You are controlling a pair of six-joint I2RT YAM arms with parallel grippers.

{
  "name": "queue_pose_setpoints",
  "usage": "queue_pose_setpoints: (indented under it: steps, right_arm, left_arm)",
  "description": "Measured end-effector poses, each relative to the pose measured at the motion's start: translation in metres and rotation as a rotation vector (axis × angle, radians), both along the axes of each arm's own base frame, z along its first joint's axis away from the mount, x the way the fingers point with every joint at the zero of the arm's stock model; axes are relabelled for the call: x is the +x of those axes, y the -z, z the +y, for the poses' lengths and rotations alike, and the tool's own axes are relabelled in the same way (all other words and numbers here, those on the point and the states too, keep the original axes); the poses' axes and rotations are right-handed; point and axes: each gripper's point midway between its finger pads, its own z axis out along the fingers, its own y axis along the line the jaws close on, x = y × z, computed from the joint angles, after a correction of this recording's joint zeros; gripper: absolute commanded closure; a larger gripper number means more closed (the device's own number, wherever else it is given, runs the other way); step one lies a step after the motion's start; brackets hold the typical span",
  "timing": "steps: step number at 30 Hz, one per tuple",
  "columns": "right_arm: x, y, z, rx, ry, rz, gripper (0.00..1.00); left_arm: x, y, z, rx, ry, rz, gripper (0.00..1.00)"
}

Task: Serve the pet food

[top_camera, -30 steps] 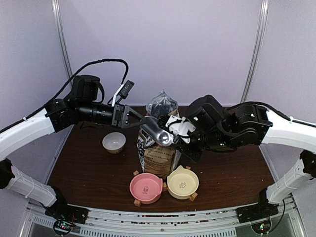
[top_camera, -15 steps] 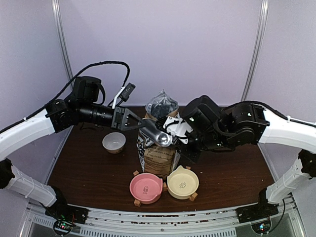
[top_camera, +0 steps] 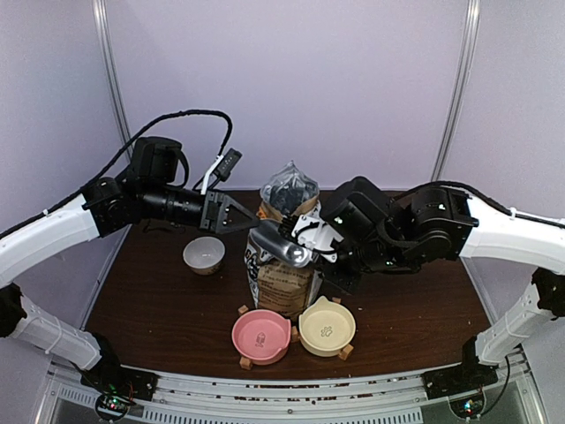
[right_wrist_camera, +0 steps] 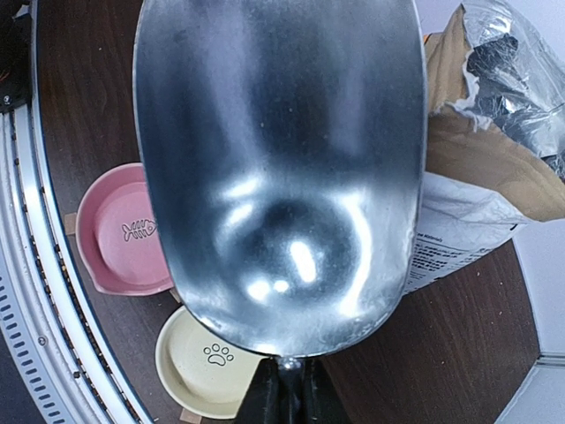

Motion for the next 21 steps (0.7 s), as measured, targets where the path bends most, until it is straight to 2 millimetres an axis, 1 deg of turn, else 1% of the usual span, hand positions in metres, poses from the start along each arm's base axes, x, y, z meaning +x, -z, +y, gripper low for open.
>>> queue_pose_setpoints:
  steps: [1,4,7,9,16,21]
  right_arm:
    - [0.0,0.0,0.0,0.0,0.001,0.0,1.0]
    - [0.001,-0.002,0.001,0.009,0.002,-0.004,1.0]
    - [0.002,-0.004,0.003,0.022,0.005,-0.013,1.0]
    - [0.003,-0.005,0.004,0.023,0.005,-0.015,1.0]
    - [0.001,-0.004,0.002,-0.011,0.004,-0.054,1.0]
    - [0.003,0.0,0.006,-0.066,0.006,-0.085,1.0]
  left_arm:
    - [0.0,0.0,0.0,0.0,0.0,0.0,0.83]
    - [-0.001,0.004,0.0,0.003,0.007,0.004,0.67]
    - [-0.005,0.011,-0.001,0.016,0.017,0.021,0.64]
    - [-0.006,0.013,0.0,0.023,0.019,0.026,0.65]
    - [-0.005,0.021,0.005,0.089,-0.013,0.039,0.75]
    - [-0.002,0.032,0.009,0.134,-0.042,0.052,0.87]
